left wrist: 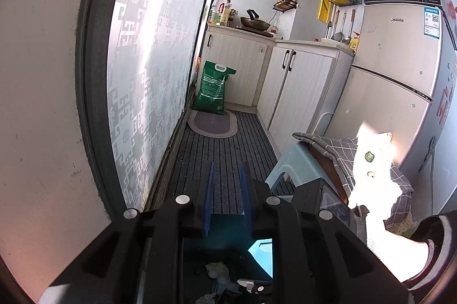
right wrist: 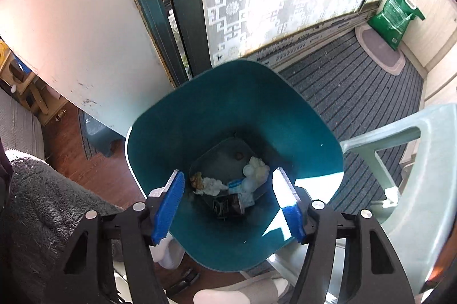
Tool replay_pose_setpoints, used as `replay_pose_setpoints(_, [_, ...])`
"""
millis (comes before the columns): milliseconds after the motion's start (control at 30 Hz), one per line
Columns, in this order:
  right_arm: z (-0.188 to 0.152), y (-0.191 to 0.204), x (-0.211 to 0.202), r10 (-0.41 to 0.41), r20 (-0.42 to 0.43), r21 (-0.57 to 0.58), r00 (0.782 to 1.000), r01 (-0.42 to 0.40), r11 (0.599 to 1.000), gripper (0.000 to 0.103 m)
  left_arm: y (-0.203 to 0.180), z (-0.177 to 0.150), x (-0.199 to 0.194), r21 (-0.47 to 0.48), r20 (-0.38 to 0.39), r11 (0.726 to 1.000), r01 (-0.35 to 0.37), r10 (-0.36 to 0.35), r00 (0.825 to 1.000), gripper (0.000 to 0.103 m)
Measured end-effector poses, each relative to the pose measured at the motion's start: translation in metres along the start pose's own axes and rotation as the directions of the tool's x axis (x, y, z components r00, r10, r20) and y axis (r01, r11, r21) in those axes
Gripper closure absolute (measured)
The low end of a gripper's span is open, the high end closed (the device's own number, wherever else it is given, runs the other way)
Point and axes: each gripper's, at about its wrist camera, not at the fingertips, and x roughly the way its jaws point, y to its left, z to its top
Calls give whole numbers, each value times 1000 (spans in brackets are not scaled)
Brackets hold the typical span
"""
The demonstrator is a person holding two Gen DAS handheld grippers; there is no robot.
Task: Collect trash
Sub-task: 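Move both open tools back over the table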
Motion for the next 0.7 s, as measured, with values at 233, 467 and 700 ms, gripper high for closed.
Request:
replay_pose_setpoints(233, [6, -24, -73, -60, 173, 17, 983, 58, 998, 50, -11, 16, -14, -6, 82, 1000, 23, -23, 996, 80])
replay_pose_setpoints(467, [-10, -76, -142, -157, 298, 135, 942, 121, 983, 59, -43, 25, 2, 23, 71, 997, 75, -77, 995, 79])
replay_pose_setpoints(700, [-41, -123, -175, -224, 329, 224, 917, 154, 962, 59, -98, 22, 37, 89, -6, 987, 134, -134, 991, 76])
